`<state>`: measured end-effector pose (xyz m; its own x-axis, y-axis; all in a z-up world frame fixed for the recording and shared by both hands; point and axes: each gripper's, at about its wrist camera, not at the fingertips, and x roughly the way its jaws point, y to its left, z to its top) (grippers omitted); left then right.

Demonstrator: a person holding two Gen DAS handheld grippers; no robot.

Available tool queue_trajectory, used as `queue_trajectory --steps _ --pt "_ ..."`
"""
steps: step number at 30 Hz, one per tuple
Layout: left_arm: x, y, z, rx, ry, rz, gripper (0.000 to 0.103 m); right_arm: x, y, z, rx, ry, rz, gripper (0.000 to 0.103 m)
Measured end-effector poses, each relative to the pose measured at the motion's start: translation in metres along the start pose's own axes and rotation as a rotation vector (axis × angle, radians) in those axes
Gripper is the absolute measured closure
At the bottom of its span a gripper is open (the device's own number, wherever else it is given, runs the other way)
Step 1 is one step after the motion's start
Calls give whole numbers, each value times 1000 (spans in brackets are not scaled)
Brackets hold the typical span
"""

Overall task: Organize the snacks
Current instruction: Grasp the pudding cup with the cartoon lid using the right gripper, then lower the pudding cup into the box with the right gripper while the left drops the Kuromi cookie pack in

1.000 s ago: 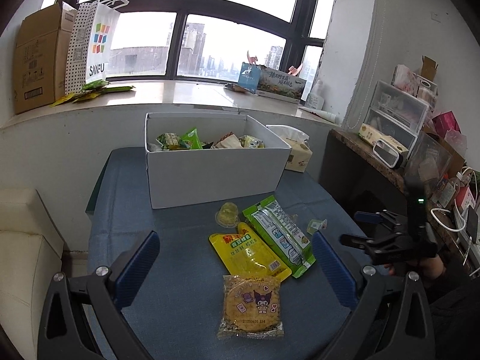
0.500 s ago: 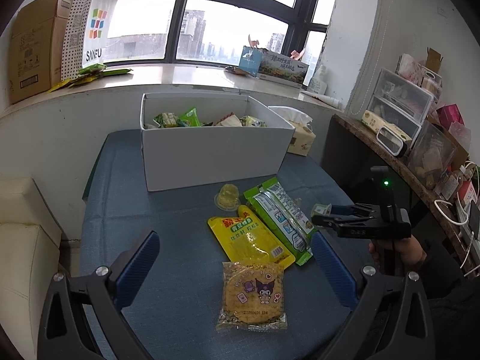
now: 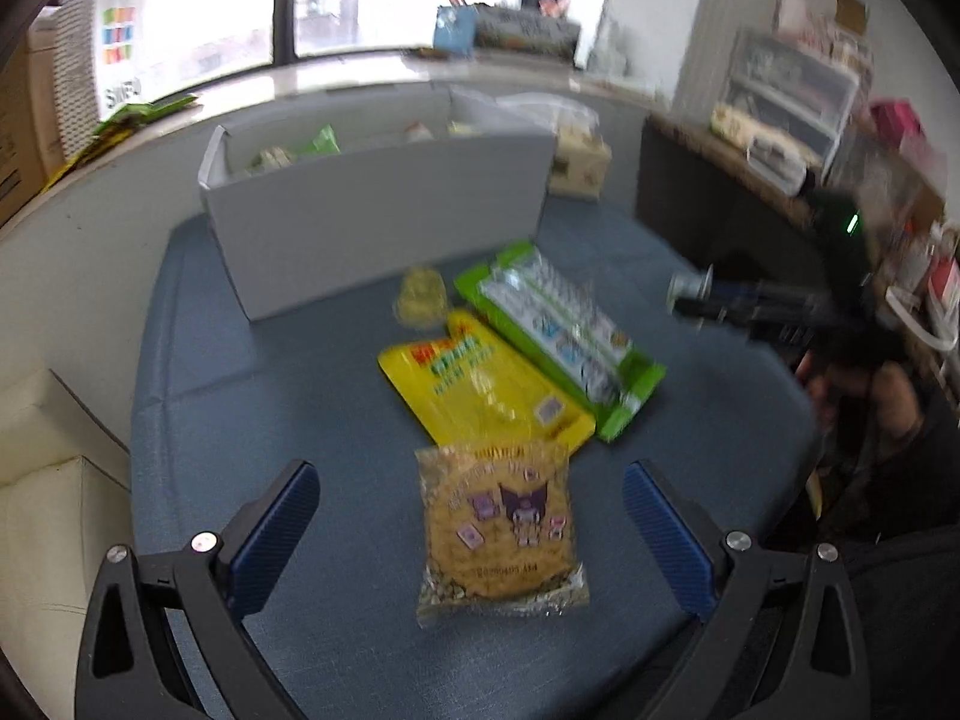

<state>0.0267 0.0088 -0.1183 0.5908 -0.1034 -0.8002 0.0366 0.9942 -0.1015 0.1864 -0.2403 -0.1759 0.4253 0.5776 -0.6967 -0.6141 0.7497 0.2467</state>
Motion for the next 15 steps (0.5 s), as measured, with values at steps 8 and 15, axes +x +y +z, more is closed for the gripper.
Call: queue_trajectory --steps 8,15 --pt "60 -16 -10 19 198 11 0 -11 2 -4 16 -14 23 52" --pt "70 -18 -16 11 236 17 8 -13 10 -3 0 -24 40 52"
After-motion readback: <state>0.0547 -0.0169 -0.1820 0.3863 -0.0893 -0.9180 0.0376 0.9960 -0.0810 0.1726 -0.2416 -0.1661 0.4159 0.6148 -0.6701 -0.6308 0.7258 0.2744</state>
